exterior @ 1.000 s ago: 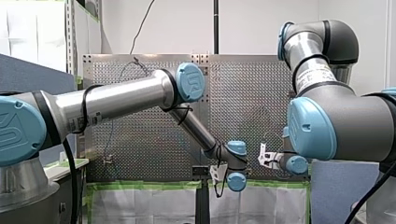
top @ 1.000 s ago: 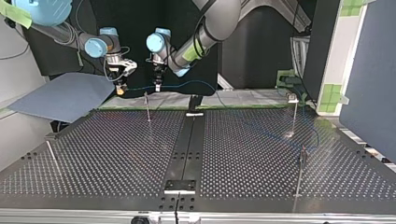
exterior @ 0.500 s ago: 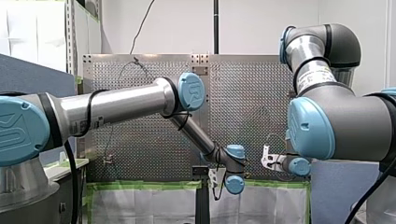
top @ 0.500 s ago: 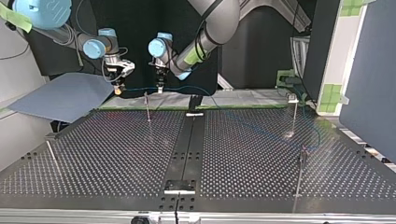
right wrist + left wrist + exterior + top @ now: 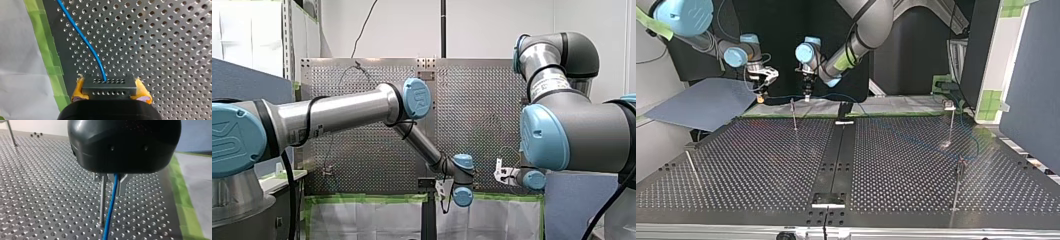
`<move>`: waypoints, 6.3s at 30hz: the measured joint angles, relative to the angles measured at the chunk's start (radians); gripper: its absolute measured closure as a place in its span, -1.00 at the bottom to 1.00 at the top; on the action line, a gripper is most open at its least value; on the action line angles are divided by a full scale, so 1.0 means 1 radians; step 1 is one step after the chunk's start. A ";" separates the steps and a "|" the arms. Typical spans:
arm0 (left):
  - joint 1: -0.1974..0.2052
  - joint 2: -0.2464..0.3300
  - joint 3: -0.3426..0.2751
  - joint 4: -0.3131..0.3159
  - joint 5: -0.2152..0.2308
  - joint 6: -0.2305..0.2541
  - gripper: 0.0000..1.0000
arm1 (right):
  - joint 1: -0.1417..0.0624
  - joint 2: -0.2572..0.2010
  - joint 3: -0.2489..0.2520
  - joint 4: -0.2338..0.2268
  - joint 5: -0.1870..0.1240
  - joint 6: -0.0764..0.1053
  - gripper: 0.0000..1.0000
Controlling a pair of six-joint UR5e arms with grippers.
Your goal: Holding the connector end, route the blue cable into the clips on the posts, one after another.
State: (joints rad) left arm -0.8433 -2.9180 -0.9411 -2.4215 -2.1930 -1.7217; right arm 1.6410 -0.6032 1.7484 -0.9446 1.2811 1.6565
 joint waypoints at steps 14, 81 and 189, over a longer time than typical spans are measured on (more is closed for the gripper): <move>0.022 -0.035 0.060 -0.013 0.033 -0.016 0.97 | -0.013 0.004 -0.051 0.077 -0.042 -0.029 1.00; 0.047 -0.024 0.067 -0.067 0.132 -0.062 0.97 | -0.006 -0.019 -0.153 0.132 -0.157 -0.023 1.00; 0.124 -0.029 0.154 -0.200 0.170 0.096 -1.00 | 0.008 0.062 -0.273 0.167 -0.104 0.108 1.00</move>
State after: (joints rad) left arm -0.7191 -2.9474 -0.7875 -2.6218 -2.0228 -1.6255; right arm 1.6486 -0.5413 1.4751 -0.7772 1.1767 1.7648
